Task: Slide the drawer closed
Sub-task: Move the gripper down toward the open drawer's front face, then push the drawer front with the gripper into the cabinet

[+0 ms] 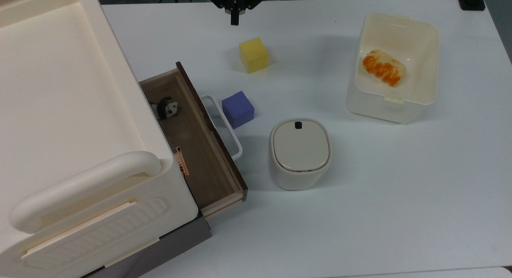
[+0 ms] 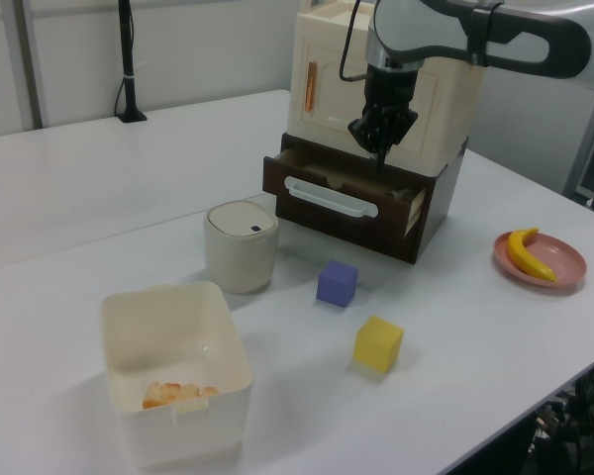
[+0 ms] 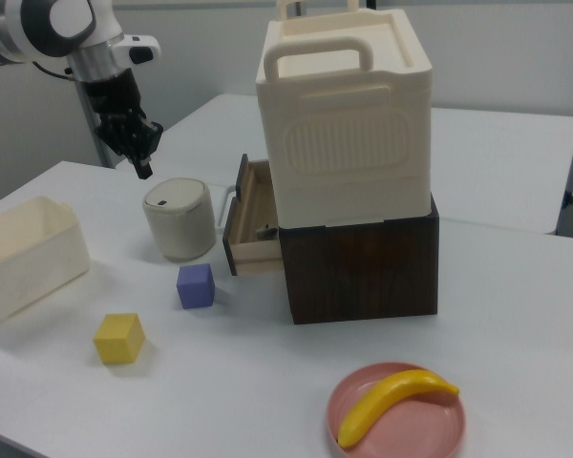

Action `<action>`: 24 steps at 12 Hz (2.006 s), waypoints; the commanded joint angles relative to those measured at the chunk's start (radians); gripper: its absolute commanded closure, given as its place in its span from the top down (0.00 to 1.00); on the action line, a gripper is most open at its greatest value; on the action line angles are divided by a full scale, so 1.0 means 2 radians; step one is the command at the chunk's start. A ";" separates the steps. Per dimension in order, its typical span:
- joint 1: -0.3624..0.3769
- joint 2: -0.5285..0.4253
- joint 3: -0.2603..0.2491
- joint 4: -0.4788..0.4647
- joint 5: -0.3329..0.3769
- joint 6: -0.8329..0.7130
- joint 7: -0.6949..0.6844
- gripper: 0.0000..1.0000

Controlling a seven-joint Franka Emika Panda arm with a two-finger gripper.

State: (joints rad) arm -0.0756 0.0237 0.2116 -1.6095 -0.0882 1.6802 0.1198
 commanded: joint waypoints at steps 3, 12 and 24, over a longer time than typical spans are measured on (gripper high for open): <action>0.024 0.069 0.002 -0.008 -0.045 0.042 0.052 0.00; 0.032 0.108 0.002 -0.021 -0.072 0.103 0.363 0.00; -0.040 0.126 -0.002 -0.032 -0.068 0.191 0.570 0.00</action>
State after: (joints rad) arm -0.1457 0.2832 0.2084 -1.6571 -0.2171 2.0267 1.2402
